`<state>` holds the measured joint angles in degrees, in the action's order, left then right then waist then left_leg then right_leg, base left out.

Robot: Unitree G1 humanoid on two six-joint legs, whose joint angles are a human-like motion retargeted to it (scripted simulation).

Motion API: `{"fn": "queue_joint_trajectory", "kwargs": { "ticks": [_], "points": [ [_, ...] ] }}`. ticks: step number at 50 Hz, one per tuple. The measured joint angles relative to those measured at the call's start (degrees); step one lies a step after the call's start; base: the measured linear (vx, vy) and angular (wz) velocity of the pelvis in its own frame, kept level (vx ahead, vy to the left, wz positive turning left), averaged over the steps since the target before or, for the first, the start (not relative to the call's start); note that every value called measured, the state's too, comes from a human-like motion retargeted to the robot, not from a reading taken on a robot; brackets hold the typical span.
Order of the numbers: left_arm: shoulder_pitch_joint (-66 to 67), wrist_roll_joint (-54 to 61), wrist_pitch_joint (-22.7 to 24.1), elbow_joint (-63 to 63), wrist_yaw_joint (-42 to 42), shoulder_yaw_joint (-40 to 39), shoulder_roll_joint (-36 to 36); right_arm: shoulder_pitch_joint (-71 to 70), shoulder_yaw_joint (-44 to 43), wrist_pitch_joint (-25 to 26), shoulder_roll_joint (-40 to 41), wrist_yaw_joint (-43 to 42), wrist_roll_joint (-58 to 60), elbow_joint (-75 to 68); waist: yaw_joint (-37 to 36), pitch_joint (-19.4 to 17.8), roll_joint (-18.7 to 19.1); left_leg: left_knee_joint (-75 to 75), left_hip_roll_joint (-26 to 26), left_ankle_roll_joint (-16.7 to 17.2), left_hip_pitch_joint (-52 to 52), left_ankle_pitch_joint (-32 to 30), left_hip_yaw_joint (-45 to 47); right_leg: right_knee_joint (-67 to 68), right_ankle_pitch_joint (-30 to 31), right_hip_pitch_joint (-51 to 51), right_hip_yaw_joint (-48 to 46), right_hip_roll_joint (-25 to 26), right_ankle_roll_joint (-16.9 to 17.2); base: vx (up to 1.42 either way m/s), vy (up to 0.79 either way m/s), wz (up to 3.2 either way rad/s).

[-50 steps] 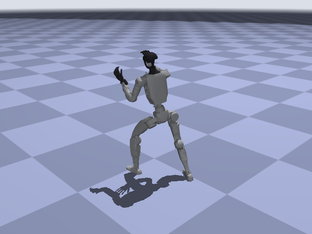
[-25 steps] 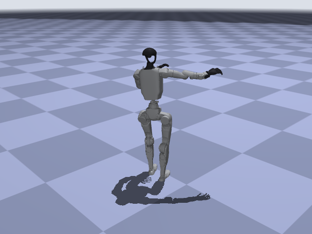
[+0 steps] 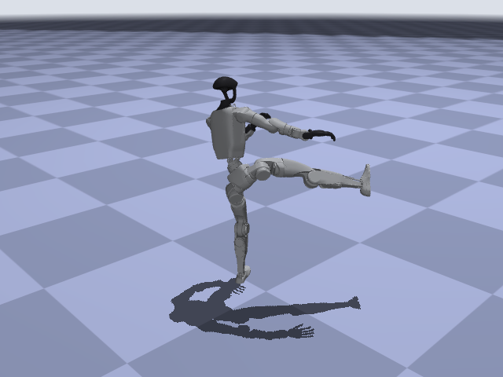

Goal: Kungfu

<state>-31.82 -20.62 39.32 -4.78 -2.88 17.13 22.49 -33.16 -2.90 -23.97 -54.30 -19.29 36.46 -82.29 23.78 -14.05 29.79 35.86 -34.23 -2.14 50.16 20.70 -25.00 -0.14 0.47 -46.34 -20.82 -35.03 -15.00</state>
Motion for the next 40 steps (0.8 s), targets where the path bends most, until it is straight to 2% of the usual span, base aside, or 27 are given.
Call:
{"fn": "queue_joint_trajectory", "kwargs": {
  "ticks": [2,3,5,8,10,12,14,17,19,21,23,25,26,27,28,29,30,32,33,34,35,37,38,40],
  "points": [
    [1.64,-1.36,1.44,-5.75,-1.8,0.04,0.48,2.15,-1.27,1.72,3.92,-1.43,2.23,0.41,4.19,-3.83,0.0,1.41,-0.87,-0.06,1.77,2.5,-4.87,27.56,-1.36,-4.17,4.52,2.02,0.2,-0.02,-0.55,0.76],
    [2.69,-2.07,1.71,-8.92,-1.4,-1.44,-0.98,3.57,-1.12,2.12,4.52,-2.23,3.08,0.87,5.05,-4.78,0.0,-0.06,-2.62,1.82,1.38,2.37,-6.32,38.7,0.12,-6.51,6.87,7.48,0.78,0.01,-0.83,1.01],
    [3.96,-4.45,3.4,-17.0,0.99,-5.47,-4.91,6.93,-1.35,2.13,6.24,-4.44,5.15,1.81,5.27,-4.17,-0.79,0.13,-4.15,3.39,0.57,4.5,-5.8,50.85,3.51,-5.71,4.17,13.84,5.28,0.12,-0.82,0.52],
    [4.02,-7.99,6.66,-27.39,3.94,-9.3,-7.26,12.8,-3.44,-1.26,10.56,-7.76,9.02,2.4,0.4,3.05,-8.08,0.63,-3.28,5.72,-6.33,7.16,2.63,56.53,0.53,-3.16,-3.41,15.64,8.0,0.22,-0.74,-0.24],
    [3.56,-10.58,8.49,-31.57,3.44,-8.65,-6.6,16.47,-4.27,-3.28,12.99,-9.05,10.34,3.43,-2.14,8.42,-14.15,0.96,0.16,8.14,-11.2,7.96,7.96,56.46,0.35,-2.54,-2.05,16.96,10.9,0.21,-0.56,-0.44],
    [2.91,-12.95,8.79,-33.14,1.47,-7.02,-4.26,18.92,-4.23,-4.72,14.95,-9.0,10.38,5.74,-2.44,11.8,-17.38,0.13,1.15,10.62,-13.62,8.22,11.85,54.67,-0.56,-2.0,0.46,19.5,13.25,0.13,-0.81,-0.36],
    [2.18,-15.85,8.48,-34.48,-0.34,-6.51,-3.08,19.59,-3.16,-6.61,17.0,-7.42,9.74,8.44,-2.04,13.61,-18.85,-0.15,2.04,12.91,-15.49,8.7,13.57,52.61,-1.58,-1.41,1.12,19.77,14.07,0.0,-0.75,-0.57],
    [1.05,-19.07,6.73,-37.11,-2.46,-7.56,-3.13,17.71,-0.41,-9.36,20.21,-1.82,7.99,13.79,0.06,13.4,-19.13,-1.58,2.59,15.98,-19.19,8.51,15.68,50.27,-2.18,-2.1,1.14,17.39,14.1,-0.16,-0.66,-0.74],
    [0.15,-18.87,5.9,-38.91,-3.68,-8.26,-4.66,15.34,1.97,-11.21,22.05,2.43,6.1,17.56,2.71,12.38,-18.47,-3.33,4.36,17.14,-22.05,7.57,16.74,49.46,-4.56,-3.47,0.75,13.41,15.35,-0.24,-0.75,-0.46],
    [-1.44,-18.07,5.04,-40.55,-4.9,-8.3,-5.9,12.46,5.25,-13.61,23.59,6.77,3.05,21.19,6.86,10.92,-17.66,-4.63,7.36,17.14,-24.0,6.66,17.79,49.35,-8.39,-5.57,2.81,8.77,16.57,-0.22,-0.63,0.13],
    [-3.92,-18.63,3.74,-42.19,-5.61,-8.09,-6.55,8.98,10.12,-16.27,24.7,12.18,-2.44,25.28,11.32,7.95,-16.67,-4.75,8.43,17.14,-25.56,6.31,18.7,48.25,-14.25,-5.56,3.55,5.15,17.02,-0.19,-0.75,0.38],
    [-6.79,-21.02,2.37,-43.54,-5.6,-6.75,-7.47,5.93,13.88,-18.4,25.49,16.21,-7.0,28.9,14.03,5.81,-16.36,-4.57,10.33,17.14,-27.54,5.62,20.12,42.65,-19.88,-3.85,2.97,0.41,16.83,-0.19,-0.68,0.3],
    [-8.52,-23.33,1.6,-44.86,-5.13,-5.81,-8.2,4.67,15.06,-19.12,25.93,18.09,-8.44,30.5,14.49,5.33,-17.36,-4.53,11.97,17.14,-29.73,5.38,21.44,36.83,-19.31,-1.54,1.96,-1.75,18.21,-0.2,-0.69,0.19],
    [-10.19,-25.28,0.66,-46.4,-4.42,-4.69,-8.78,3.46,16.15,-19.82,26.57,20.03,-9.5,31.96,15.06,5.11,-18.64,-4.78,13.71,17.14,-32.08,5.12,22.99,32.56,-14.95,-0.55,0.72,-4.68,18.73,-0.26,-0.8,0.14],
    [-11.73,-26.5,-0.6,-48.38,-3.24,-3.22,-9.08,2.37,17.07,-20.46,27.62,22.1,-9.81,33.14,15.88,5.46,-20.48,-5.61,15.65,17.14,-34.74,4.82,25.02,31.39,-2.99,-2.18,-1.01,-9.14,17.52,-0.22,-0.83,0.12],
    [-12.78,-27.91,-1.08,-50.24,0.8,-1.02,-9.25,1.5,17.38,-17.88,29.2,23.09,-11.83,33.45,16.09,3.95,-17.39,-4.04,12.3,17.14,-32.77,4.31,22.81,33.51,-2.21,-4.41,3.76,-4.14,18.88,-0.09,-0.92,0.04],
    [-13.59,-29.4,-1.18,-52.03,6.28,1.55,-9.35,0.76,17.37,-13.69,31.05,23.54,-14.72,33.34,16.01,1.52,-11.85,-1.27,6.31,17.14,-28.48,3.69,18.48,37.29,-7.02,-6.94,11.78,5.59,21.53,-0.15,-1.03,-0.15],
    [-15.31,-32.98,-9.21,-56.38,12.67,-0.62,-9.99,-1.32,16.69,-11.99,33.64,29.5,-21.9,32.15,16.63,-0.74,-8.99,2.29,3.54,17.14,-23.22,2.21,18.59,46.02,-12.34,-12.28,2.31,1.65,16.76,-0.37,-0.83,-0.25],
    [-15.53,-35.37,-11.75,-58.17,16.63,-2.64,-11.53,-2.44,17.7,-12.33,36.06,34.45,-27.28,30.99,17.51,-2.46,-5.61,1.83,-0.31,17.14,-19.53,0.78,18.21,49.54,-16.37,-14.75,1.69,4.58,16.79,-0.32,-0.44,0.01],
    [-15.15,-33.4,-11.76,-59.41,19.43,-3.73,-12.5,-2.58,17.73,-12.43,37.41,37.56,-30.73,30.25,18.03,-3.38,-3.53,1.05,-1.32,17.14,-17.9,-0.67,18.79,50.44,-17.22,-16.29,1.62,5.17,16.66,-0.19,-0.32,0.27],
    [-14.46,-29.25,-10.52,-60.38,21.66,-4.35,-13.18,-2.23,17.27,-12.42,38.24,39.74,-33.2,29.73,18.36,-3.9,-2.1,0.09,-0.91,17.14,-17.3,-2.12,19.87,50.05,-16.49,-17.37,1.83,4.58,16.45,-0.12,-0.38,0.42],
    [-12.81,-16.75,-7.88,-58.27,24.34,-1.25,-11.58,-2.98,20.55,-10.69,33.87,41.3,-39.17,32.57,17.1,-4.01,-1.31,-1.81,2.71,17.14,-17.73,-3.08,21.72,50.28,-16.47,-20.06,5.17,4.32,16.58,-0.17,-0.2,0.57],
    [-12.0,-13.8,-8.08,-56.83,24.48,-0.01,-10.89,-3.51,21.87,-10.07,32.12,42.14,-40.47,34.05,16.69,-4.02,-1.15,-3.23,5.51,17.14,-17.99,-3.86,22.01,49.71,-16.56,-20.72,6.97,3.58,17.33,-0.23,0.14,0.68],
    [-8.44,-9.89,-14.23,-48.67,27.15,1.98,-8.0,-4.77,25.88,-6.19,27.28,45.66,-46.74,41.08,15.39,-5.69,-0.2,-5.49,8.27,17.14,-18.25,-3.94,23.59,48.27,-16.84,-20.07,8.16,3.04,19.09,-0.21,0.19,0.48]
  ]
}}
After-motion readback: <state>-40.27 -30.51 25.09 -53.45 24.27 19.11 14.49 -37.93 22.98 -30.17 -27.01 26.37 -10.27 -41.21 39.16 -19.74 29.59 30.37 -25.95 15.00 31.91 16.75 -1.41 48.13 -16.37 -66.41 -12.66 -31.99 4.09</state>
